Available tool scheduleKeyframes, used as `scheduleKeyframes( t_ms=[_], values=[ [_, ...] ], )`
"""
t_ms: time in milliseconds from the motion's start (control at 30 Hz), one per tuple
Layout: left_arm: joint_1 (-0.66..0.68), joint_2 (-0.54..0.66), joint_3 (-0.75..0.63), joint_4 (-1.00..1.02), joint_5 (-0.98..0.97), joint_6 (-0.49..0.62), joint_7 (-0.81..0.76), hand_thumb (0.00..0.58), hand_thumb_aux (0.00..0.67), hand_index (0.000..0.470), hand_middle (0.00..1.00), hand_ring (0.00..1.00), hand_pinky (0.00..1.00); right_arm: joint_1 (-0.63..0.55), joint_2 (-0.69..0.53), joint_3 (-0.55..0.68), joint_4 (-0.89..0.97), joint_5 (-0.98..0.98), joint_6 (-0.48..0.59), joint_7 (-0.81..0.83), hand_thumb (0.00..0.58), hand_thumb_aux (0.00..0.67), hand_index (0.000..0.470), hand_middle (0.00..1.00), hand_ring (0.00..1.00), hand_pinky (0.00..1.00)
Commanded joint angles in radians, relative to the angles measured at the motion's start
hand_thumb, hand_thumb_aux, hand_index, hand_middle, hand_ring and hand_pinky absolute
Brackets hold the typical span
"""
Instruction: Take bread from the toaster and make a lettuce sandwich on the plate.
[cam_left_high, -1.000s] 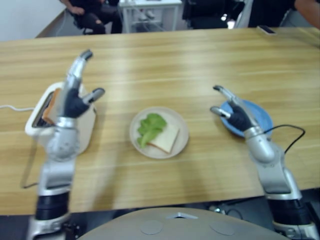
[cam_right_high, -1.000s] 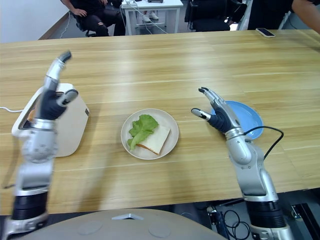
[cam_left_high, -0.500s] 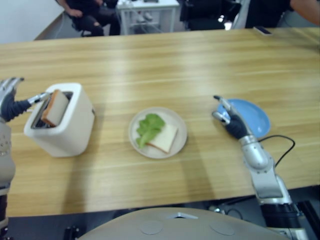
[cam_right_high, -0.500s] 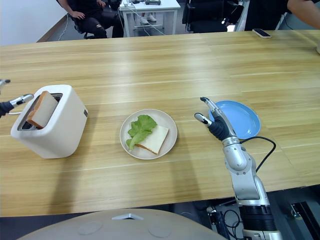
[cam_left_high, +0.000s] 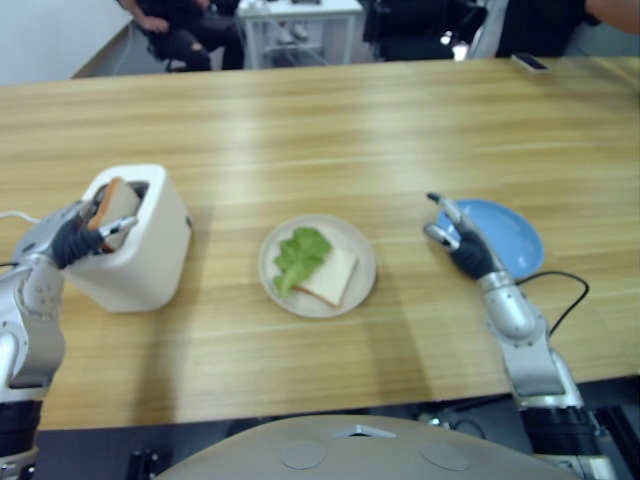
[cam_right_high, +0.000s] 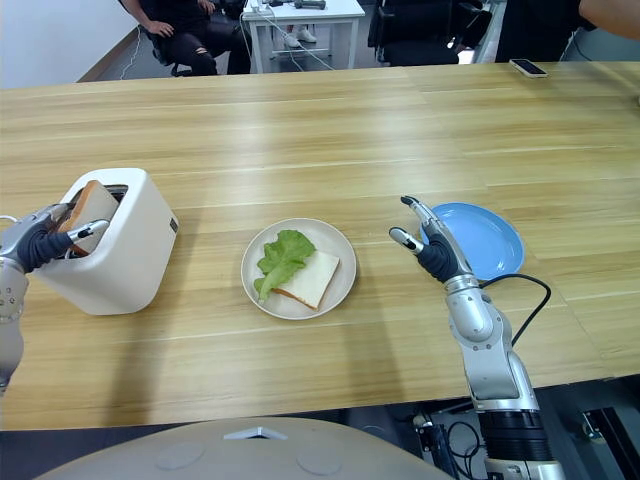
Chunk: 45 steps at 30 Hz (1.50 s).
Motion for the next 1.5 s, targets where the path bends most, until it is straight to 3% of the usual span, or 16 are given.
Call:
scheduleKeyframes(
  t_ms=[33,67,100,133,600,833,1033,1233,1400,1500],
  values=[
    [0.024,0.014,-0.026,0.028,0.004,0.008,-0.011,0.505,0.428,0.294,0.29,0.29,0.29,0.007,-0.006,0.006,0.002,-0.008,0.001,-0.002,0.0,0.0,0.0,0.0,0.0,0.0],
    [0.028,0.015,-0.026,0.034,0.003,0.01,-0.011,0.58,0.662,0.455,0.57,0.57,0.57,0.008,-0.007,0.005,0.0,-0.008,0.001,-0.002,0.0,0.0,0.0,0.0,0.0,0.0],
    [0.032,0.013,-0.022,0.033,-0.002,0.013,-0.01,0.58,0.67,0.46,0.96,0.96,0.96,0.008,-0.008,0.004,-0.001,-0.008,0.001,0.0,0.0,0.0,0.0,0.0,0.0,0.0],
    [0.034,0.007,-0.014,0.029,-0.009,0.018,-0.006,0.58,0.67,0.46,1.0,1.0,1.0,0.008,-0.009,0.004,-0.001,-0.008,0.001,0.001,0.0,0.0,0.0,0.0,0.0,0.0],
    [-0.062,-0.052,0.124,-0.083,-0.093,0.015,0.158,0.58,0.67,0.46,1.0,1.0,1.0,0.014,-0.009,0.008,0.004,-0.017,0.001,-0.008,0.0,0.0,0.0,0.0,0.0,0.0],
    [-0.155,-0.116,0.305,-0.236,-0.165,-0.202,0.416,0.58,0.67,0.46,1.0,1.0,1.0,0.015,-0.009,0.014,0.014,-0.025,-0.002,-0.016,0.0,0.0,0.0,0.0,0.0,0.0],
    [-0.192,-0.171,0.379,-0.334,-0.269,-0.303,0.469,0.58,0.67,0.46,1.0,1.0,1.0,0.017,-0.003,0.023,0.028,-0.039,-0.005,-0.03,0.0,0.0,0.0,0.0,0.0,0.0],
    [-0.247,-0.292,0.262,-0.409,-0.478,-0.285,0.409,0.58,0.67,0.46,1.0,1.0,1.0,0.017,-0.001,0.031,0.037,-0.036,-0.004,-0.039,0.0,0.0,0.0,0.0,0.0,0.0],
    [-0.265,-0.5,0.062,-0.358,-0.707,-0.147,0.342,0.58,0.67,0.46,1.0,1.0,1.0,0.016,0.004,0.033,0.043,-0.033,-0.004,-0.046,0.0,0.0,0.0,0.0,0.0,0.0],
    [-0.245,-0.584,-0.045,-0.324,-0.703,-0.093,0.345,0.58,0.67,0.46,1.0,1.0,1.0,0.009,0.006,0.039,0.053,-0.032,-0.004,-0.047,0.0,0.0,0.0,0.0,0.0,0.0]
  ],
)
